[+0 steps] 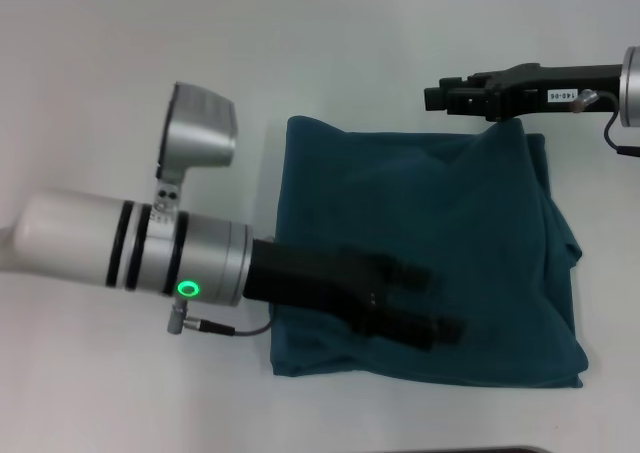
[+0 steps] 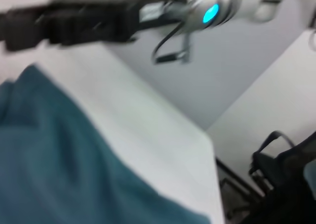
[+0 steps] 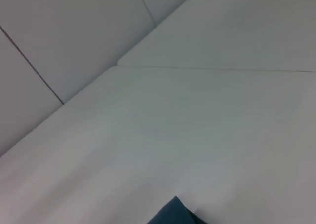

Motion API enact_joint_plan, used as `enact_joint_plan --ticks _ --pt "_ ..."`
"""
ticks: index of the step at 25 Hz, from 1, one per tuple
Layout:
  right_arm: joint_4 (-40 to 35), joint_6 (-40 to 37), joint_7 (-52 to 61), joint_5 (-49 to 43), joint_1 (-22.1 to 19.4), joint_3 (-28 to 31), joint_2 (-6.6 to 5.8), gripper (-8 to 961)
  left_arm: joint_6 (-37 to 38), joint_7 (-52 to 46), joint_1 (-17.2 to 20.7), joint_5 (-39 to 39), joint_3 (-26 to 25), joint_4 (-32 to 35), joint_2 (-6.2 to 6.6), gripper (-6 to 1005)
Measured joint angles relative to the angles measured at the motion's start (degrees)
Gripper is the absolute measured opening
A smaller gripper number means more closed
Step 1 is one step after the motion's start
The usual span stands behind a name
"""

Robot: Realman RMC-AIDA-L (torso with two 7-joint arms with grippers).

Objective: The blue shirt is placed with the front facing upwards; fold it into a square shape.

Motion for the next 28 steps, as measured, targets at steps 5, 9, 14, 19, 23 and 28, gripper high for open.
enact_joint_plan --ticks 5,9,14,19,23,28 --pt "0.00 -0.60 0.02 -0.11 -1.01 -0.11 -0.24 374 0.35 0.02 0.85 -0.08 -4.17 -2.47 0.15 912" --pt "-0.76 -3.31 0.31 0.54 -3.19 0.84 -1.14 374 -0.94 0.02 0.79 -0.08 -7.46 -3.44 0.18 911" --pt "-0.84 -5.38 0.57 1.03 -4.79 1.84 -2.34 374 -5.47 -0.34 0.17 -0.08 -10.79 -4.58 0.30 911" --pt "-1.22 -6.67 2.56 0.92 -6.41 2.26 -3.92 375 -11.39 -2.75 -1.25 0.28 -11.30 -4.83 0.43 911" --pt "-2.20 -9.61 5.31 0.86 -7.47 2.41 -5.46 375 -16.54 -6.25 -2.51 0.98 -11.23 -4.49 0.83 911" --pt "-4.01 -11.16 7.31 0.46 -8.25 2.45 -5.96 375 -21.34 -12.84 -3.86 4.46 -11.35 -4.89 1.64 910"
